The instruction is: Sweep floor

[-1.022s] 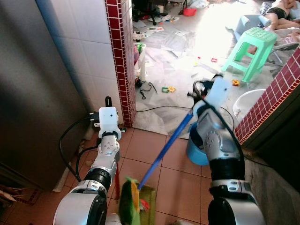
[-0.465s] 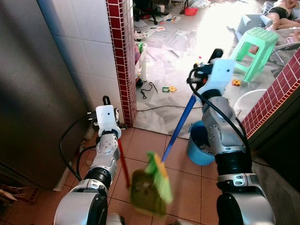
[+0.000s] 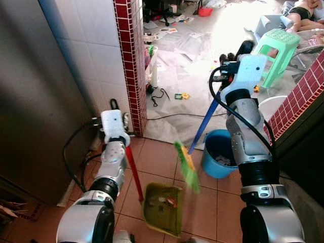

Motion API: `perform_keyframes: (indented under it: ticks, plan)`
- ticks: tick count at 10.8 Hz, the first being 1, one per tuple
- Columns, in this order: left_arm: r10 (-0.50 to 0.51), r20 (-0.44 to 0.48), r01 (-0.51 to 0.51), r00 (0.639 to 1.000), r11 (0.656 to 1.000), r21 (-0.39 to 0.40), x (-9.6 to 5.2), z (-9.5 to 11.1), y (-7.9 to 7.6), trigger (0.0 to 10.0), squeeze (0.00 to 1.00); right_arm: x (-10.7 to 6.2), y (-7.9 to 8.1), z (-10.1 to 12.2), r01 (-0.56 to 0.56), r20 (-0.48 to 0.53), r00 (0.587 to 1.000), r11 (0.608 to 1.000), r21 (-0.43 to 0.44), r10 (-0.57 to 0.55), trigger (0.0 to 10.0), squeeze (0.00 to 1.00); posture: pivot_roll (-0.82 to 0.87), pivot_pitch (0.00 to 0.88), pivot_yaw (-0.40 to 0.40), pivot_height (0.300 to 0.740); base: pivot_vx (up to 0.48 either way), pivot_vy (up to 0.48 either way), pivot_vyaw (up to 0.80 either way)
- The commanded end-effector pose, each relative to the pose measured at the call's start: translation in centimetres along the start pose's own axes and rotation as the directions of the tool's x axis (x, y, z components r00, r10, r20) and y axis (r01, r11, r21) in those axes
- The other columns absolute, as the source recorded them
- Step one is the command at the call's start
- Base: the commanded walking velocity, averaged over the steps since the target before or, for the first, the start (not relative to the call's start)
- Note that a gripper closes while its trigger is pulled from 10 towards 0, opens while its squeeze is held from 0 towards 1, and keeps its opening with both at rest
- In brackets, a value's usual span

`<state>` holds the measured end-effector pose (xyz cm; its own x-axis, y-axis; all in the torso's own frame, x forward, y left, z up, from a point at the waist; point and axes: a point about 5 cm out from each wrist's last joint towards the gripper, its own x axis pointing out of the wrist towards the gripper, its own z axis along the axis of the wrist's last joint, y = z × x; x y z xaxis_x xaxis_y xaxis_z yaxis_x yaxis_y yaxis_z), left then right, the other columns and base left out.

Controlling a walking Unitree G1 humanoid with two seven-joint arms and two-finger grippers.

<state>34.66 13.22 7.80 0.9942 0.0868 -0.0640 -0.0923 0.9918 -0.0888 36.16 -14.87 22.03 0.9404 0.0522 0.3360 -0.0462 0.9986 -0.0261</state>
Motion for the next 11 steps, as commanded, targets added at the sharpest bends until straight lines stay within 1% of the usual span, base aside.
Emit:
perform_keyframes:
  ticks: [1, 2, 3, 4, 5, 6, 7, 8, 9, 10, 11]
  plan:
    - [0.008, 0.115, -0.007, 0.993, 1.000, -0.009, 0.8, 2.5, 0.2, 10.0, 0.00, 0.4, 0.1, 1.4, -0.006, 0.073, 0.997, 1.000, -0.028, 0.008, 10.0, 0.00, -0.13, 0.000, -0.004, 0.740, 0.000, 0.000, 0.00]
    - [0.007, 0.165, -0.007, 0.986, 1.000, 0.001, 0.8, 3.4, 0.5, 10.0, 0.00, -0.4, -0.2, 0.0, 0.012, 0.034, 0.999, 0.997, -0.074, -0.009, 10.0, 0.00, -0.12, 0.000, -0.005, 0.740, 0.000, 0.000, 0.00]
    - [-0.013, 0.220, 0.007, 0.975, 1.000, 0.024, 0.6, 4.2, 0.5, 10.0, 0.00, -1.3, -0.4, -1.0, 0.023, 0.007, 1.000, 0.996, -0.088, -0.023, 10.0, 0.00, -0.12, 0.000, -0.003, 0.740, 0.000, 0.000, 0.00]
    - [-0.042, 0.273, 0.037, 0.961, 0.999, 0.025, -0.2, 4.8, 0.6, 10.0, 0.00, -2.8, -0.7, -2.5, 0.038, -0.031, 0.999, 0.993, -0.108, -0.041, 10.0, 0.00, -0.11, 0.000, -0.001, 0.740, 0.000, 0.000, 0.00]
    - [-0.066, 0.293, 0.054, 0.954, 0.997, 0.049, -0.9, 4.8, 0.8, 10.0, 0.00, -3.8, -1.0, -3.5, 0.052, -0.052, 0.997, 0.991, -0.126, -0.059, 10.0, 0.00, -0.11, 0.000, 0.000, 0.740, 0.000, 0.000, 0.00]
    - [-0.083, 0.296, 0.071, 0.952, 0.996, 0.053, -1.8, 4.7, 1.0, 10.0, 0.00, -4.4, -1.2, -4.0, 0.069, -0.065, 0.995, 0.986, -0.151, -0.080, 10.0, 0.00, -0.10, 0.000, 0.003, 0.740, 0.000, 0.000, 0.00]
    - [-0.105, 0.291, 0.090, 0.951, 0.994, 0.063, -3.0, 4.4, 1.5, 10.0, 0.00, -4.8, -1.2, -3.9, 0.064, -0.050, 0.996, 0.985, -0.163, -0.073, 10.0, 0.00, -0.11, 0.000, 0.007, 0.740, 0.000, 0.000, 0.00]
    - [-0.111, 0.282, 0.095, 0.953, 0.993, 0.070, -4.2, 4.3, 2.1, 10.0, 0.00, -5.1, -1.5, -3.8, 0.069, -0.039, 0.996, 0.981, -0.180, -0.078, 10.0, 0.00, -0.10, 0.000, 0.004, 0.740, 0.000, 0.000, 0.00]
    - [-0.094, 0.280, 0.074, 0.955, 0.994, 0.081, -4.9, 4.4, 2.7, 10.0, 0.00, -5.5, -2.2, -4.0, 0.101, -0.046, 0.993, 0.975, -0.197, -0.112, 10.0, 0.00, -0.09, 0.000, -0.004, 0.740, 0.000, 0.000, 0.00]
    - [-0.052, 0.266, 0.035, 0.963, 0.997, 0.067, -5.6, 4.6, 3.7, 10.0, 0.00, -6.0, -2.8, -3.8, 0.140, -0.047, 0.987, 0.968, -0.207, -0.153, 10.0, 0.00, -0.09, 0.000, -0.010, 0.740, 0.000, 0.000, 0.00]
    - [-0.013, 0.256, -0.002, 0.967, 0.998, 0.058, -6.4, 4.6, 4.7, 10.0, 0.00, -6.8, -3.1, -4.0, 0.151, -0.061, 0.984, 0.965, -0.216, -0.168, 10.0, 0.00, -0.09, 0.000, -0.011, 0.740, 0.000, 0.000, 0.00]
